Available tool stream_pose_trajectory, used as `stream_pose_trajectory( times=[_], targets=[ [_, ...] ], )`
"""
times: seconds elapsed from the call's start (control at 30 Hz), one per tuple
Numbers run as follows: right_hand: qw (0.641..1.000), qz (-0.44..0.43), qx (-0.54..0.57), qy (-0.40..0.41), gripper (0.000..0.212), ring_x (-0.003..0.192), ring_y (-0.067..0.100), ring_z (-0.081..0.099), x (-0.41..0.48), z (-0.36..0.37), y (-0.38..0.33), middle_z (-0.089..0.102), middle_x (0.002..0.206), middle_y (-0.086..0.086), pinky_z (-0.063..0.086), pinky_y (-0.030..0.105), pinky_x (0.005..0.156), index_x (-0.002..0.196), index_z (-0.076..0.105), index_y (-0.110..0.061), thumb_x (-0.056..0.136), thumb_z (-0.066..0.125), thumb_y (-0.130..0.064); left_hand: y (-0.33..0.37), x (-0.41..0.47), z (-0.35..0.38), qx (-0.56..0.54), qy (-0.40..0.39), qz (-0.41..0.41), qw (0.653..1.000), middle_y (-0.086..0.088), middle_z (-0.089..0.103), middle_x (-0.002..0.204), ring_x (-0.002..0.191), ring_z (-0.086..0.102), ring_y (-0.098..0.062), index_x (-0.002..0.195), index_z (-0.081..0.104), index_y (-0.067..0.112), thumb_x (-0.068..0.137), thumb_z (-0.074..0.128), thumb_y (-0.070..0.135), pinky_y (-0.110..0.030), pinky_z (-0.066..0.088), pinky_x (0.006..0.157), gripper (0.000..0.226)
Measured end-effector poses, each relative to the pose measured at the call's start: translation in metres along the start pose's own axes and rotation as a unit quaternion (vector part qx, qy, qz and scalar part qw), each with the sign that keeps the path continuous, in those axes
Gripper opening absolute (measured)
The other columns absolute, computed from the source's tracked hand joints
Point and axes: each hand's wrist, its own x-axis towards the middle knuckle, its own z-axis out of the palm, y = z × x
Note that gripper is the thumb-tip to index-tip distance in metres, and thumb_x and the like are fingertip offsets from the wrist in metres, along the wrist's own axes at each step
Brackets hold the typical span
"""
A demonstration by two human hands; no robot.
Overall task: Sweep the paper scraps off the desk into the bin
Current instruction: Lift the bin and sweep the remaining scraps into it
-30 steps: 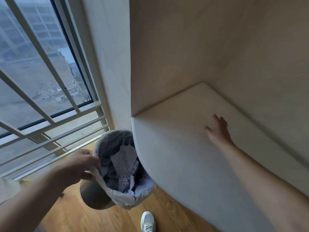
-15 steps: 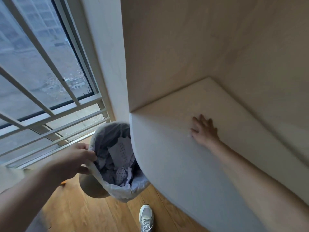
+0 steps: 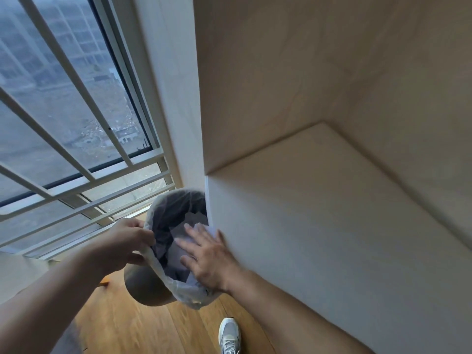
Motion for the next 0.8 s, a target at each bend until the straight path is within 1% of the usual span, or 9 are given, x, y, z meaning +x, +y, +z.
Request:
stream_pose_trajectory(
  times=[0.07, 0.1, 0.17, 0.23, 0.33, 0.47, 0.57, 0.67, 0.8],
  targets=[
    [0.991, -0.008, 0.13, 0.03, 0.05, 0.152, 0.014, 0.003, -0.005, -0.013, 0.004, 0.01, 0.165, -0.007, 0.009, 0.037, 0.12, 0.148, 0.033, -0.032, 0.099, 0.038, -0.038, -0.001, 0.001, 0.0, 0.001, 0.005, 0.003, 1.0, -0.027, 0.063, 0.099, 0.087, 0.067, -0.039, 0.092, 0.062, -0.004, 0.083, 0.066, -0.003, -0.037, 0.059, 0.054, 0.009],
    [0.985, 0.005, 0.164, 0.056, 0.05, 0.151, 0.012, 0.006, -0.007, -0.024, 0.012, 0.013, 0.164, -0.008, 0.013, 0.033, 0.12, 0.148, 0.035, -0.032, 0.099, 0.041, -0.037, -0.001, 0.002, 0.0, 0.002, 0.006, 0.004, 1.0, -0.027, 0.063, 0.098, 0.086, 0.067, -0.04, 0.09, 0.062, -0.004, 0.083, 0.067, -0.004, -0.037, 0.059, 0.054, 0.009],
    [0.977, 0.061, 0.168, 0.117, 0.052, 0.15, 0.011, 0.013, -0.004, -0.052, 0.038, 0.015, 0.164, -0.006, 0.017, 0.029, 0.119, 0.149, 0.035, -0.029, 0.099, 0.045, -0.033, -0.001, 0.004, 0.0, 0.002, 0.006, 0.005, 1.0, -0.027, 0.063, 0.097, 0.086, 0.067, -0.04, 0.09, 0.062, -0.005, 0.082, 0.067, -0.004, -0.036, 0.058, 0.053, 0.009],
    [0.967, 0.116, 0.149, 0.171, 0.053, 0.15, 0.016, 0.016, 0.0, -0.084, 0.072, 0.018, 0.163, 0.002, 0.016, 0.025, 0.119, 0.149, 0.035, -0.019, 0.098, 0.049, -0.025, -0.002, 0.005, -0.001, -0.004, 0.004, 0.004, 1.0, -0.027, 0.062, 0.097, 0.086, 0.067, -0.04, 0.09, 0.061, -0.005, 0.082, 0.066, -0.005, -0.035, 0.058, 0.051, 0.009],
    [0.956, 0.17, 0.113, 0.211, 0.054, 0.15, 0.021, 0.02, 0.002, -0.122, 0.126, 0.022, 0.161, 0.013, 0.016, 0.021, 0.116, 0.149, 0.036, -0.01, 0.098, 0.053, -0.018, -0.006, 0.007, -0.002, -0.009, 0.006, 0.002, 1.0, -0.028, 0.063, 0.098, 0.087, 0.067, -0.041, 0.091, 0.06, -0.005, 0.082, 0.066, -0.006, -0.036, 0.058, 0.051, 0.011],
    [0.945, 0.226, 0.07, 0.225, 0.054, 0.148, 0.024, 0.023, -0.003, -0.152, 0.182, 0.024, 0.16, 0.015, 0.02, 0.023, 0.114, 0.148, 0.036, -0.012, 0.098, 0.052, -0.023, -0.012, 0.008, -0.008, -0.009, 0.007, 0.008, 1.0, -0.03, 0.063, 0.097, 0.087, 0.066, -0.044, 0.093, 0.059, -0.005, 0.08, 0.066, -0.006, -0.039, 0.058, 0.056, 0.015],
    [0.938, 0.254, 0.06, 0.226, 0.054, 0.148, 0.025, 0.025, -0.008, -0.168, 0.203, 0.025, 0.159, 0.016, 0.023, 0.027, 0.115, 0.148, 0.037, -0.011, 0.098, 0.052, -0.022, -0.016, 0.004, -0.016, -0.006, 0.019, 0.006, 1.0, -0.028, 0.061, 0.092, 0.082, 0.064, -0.043, 0.091, 0.058, -0.003, 0.08, 0.064, -0.008, -0.037, 0.057, 0.051, 0.013],
    [0.942, 0.261, 0.057, 0.205, 0.054, 0.147, 0.025, 0.026, -0.017, -0.171, 0.204, 0.026, 0.159, 0.016, 0.024, 0.03, 0.116, 0.148, 0.037, -0.011, 0.098, 0.053, -0.023, -0.018, -0.007, -0.027, -0.011, 0.033, 0.002, 0.999, -0.027, 0.059, 0.089, 0.076, 0.063, -0.041, 0.088, 0.057, -0.002, 0.081, 0.062, -0.01, -0.035, 0.055, 0.046, 0.011],
    [0.951, 0.248, 0.061, 0.176, 0.058, 0.148, 0.022, 0.026, -0.03, -0.163, 0.176, 0.026, 0.16, 0.011, 0.023, 0.029, 0.116, 0.149, 0.035, -0.016, 0.096, 0.055, -0.029, -0.017, -0.036, -0.048, -0.007, 0.049, 0.008, 0.999, -0.026, 0.059, 0.085, 0.073, 0.062, -0.04, 0.085, 0.057, -0.003, 0.081, 0.06, -0.011, -0.035, 0.054, 0.044, 0.01]
  ],
)
